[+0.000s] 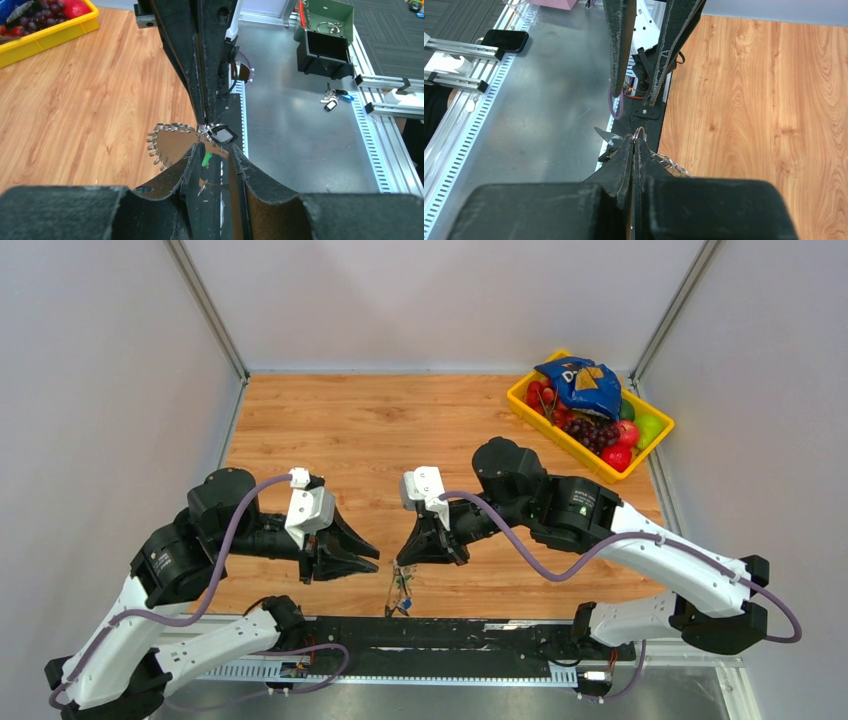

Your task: Put the keys on the keyring

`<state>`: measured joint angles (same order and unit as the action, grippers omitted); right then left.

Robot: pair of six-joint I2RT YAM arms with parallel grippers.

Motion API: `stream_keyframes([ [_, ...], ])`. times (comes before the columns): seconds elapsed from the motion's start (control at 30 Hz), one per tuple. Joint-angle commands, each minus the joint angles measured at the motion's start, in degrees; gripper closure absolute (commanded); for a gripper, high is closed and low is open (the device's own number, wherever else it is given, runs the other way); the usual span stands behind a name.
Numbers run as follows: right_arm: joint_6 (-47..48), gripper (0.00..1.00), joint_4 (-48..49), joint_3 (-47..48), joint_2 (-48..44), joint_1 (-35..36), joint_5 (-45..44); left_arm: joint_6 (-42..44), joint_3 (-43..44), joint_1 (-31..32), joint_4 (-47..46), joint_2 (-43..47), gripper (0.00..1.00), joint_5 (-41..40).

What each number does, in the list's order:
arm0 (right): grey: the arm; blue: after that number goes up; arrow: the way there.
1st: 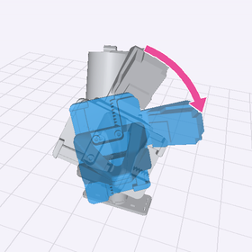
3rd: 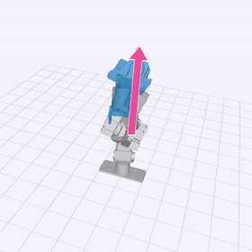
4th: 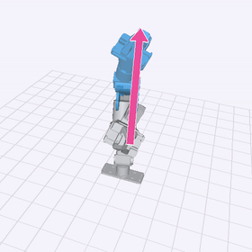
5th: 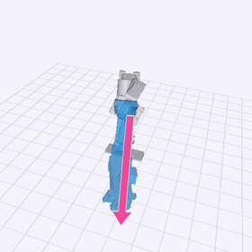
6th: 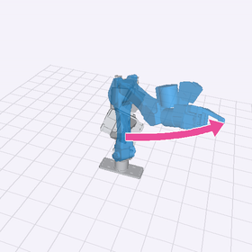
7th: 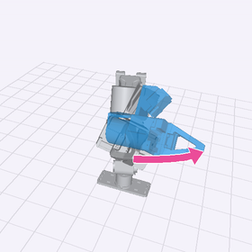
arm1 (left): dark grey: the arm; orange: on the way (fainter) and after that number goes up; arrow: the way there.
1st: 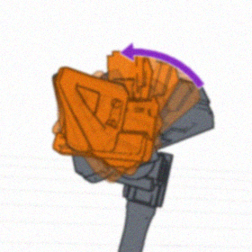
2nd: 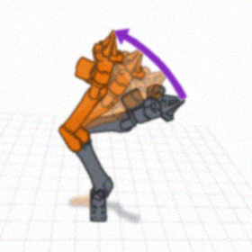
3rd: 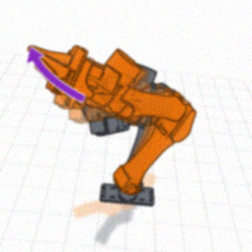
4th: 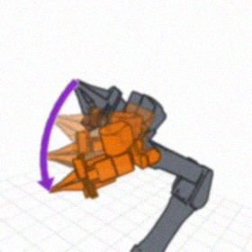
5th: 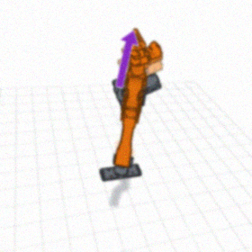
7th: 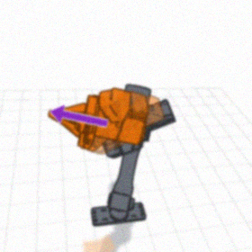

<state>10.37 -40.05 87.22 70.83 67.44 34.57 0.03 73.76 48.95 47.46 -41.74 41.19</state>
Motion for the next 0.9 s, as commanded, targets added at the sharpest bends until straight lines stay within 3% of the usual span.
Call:
stream_keyframes([
  [0.0,-1.5,1.00,4.1,2.8,0.1,0.1,1.9,2.2,-0.6,0.0,-1.3,0.4,0.66,1.9],
  [0.87,-3.3,1.00,5.7,5.1,2.7,0.1,4.4,5.0,-8.5,0.1,-12.1,5.2,0.61,1.1],
])
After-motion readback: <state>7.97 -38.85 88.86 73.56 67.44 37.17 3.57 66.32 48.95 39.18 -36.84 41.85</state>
